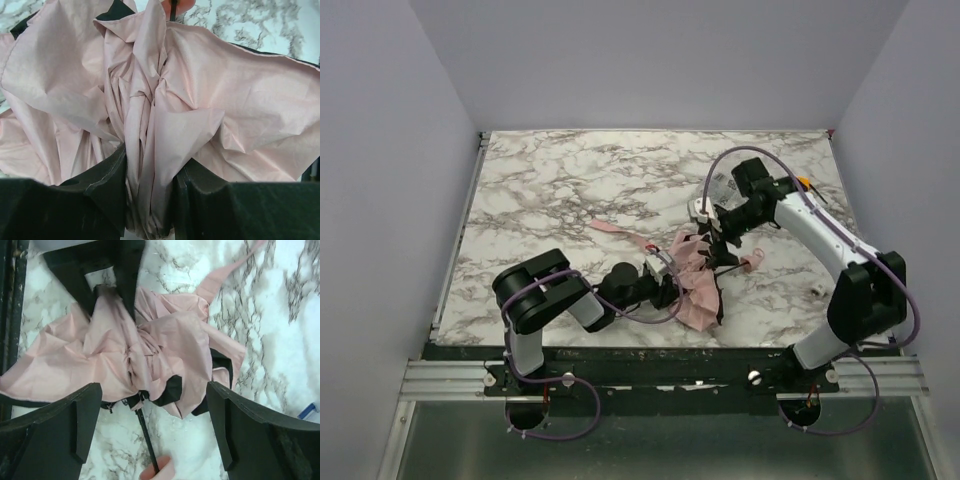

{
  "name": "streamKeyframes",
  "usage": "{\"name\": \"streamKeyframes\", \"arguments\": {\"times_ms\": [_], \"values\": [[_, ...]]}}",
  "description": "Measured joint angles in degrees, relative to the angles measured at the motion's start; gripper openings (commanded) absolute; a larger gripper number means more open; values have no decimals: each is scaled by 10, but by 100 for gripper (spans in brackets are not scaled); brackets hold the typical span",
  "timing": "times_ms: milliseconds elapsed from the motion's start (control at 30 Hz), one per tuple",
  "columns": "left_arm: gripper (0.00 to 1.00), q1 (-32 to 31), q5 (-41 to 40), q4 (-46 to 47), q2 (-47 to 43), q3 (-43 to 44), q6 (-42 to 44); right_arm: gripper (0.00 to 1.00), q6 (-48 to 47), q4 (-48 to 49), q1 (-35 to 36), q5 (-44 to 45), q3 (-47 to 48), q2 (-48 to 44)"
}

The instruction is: Put away the umbrella

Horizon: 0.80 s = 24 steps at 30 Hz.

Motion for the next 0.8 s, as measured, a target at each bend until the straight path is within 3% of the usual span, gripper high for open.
{"name": "streamKeyframes", "arguments": {"times_ms": [233, 600, 700, 800], "values": [[23, 57, 100, -12, 23, 29, -95, 100, -121, 98, 8, -55, -236, -171], [24, 127, 249, -18, 83, 87, -213, 96, -152, 358, 49, 10, -367, -116], [25, 140, 278, -19, 95, 98, -231, 91, -155, 428, 52, 28, -389, -99], [27, 148, 302, -31, 99, 109, -236, 79, -143, 475, 53, 33, -387, -82]]}}
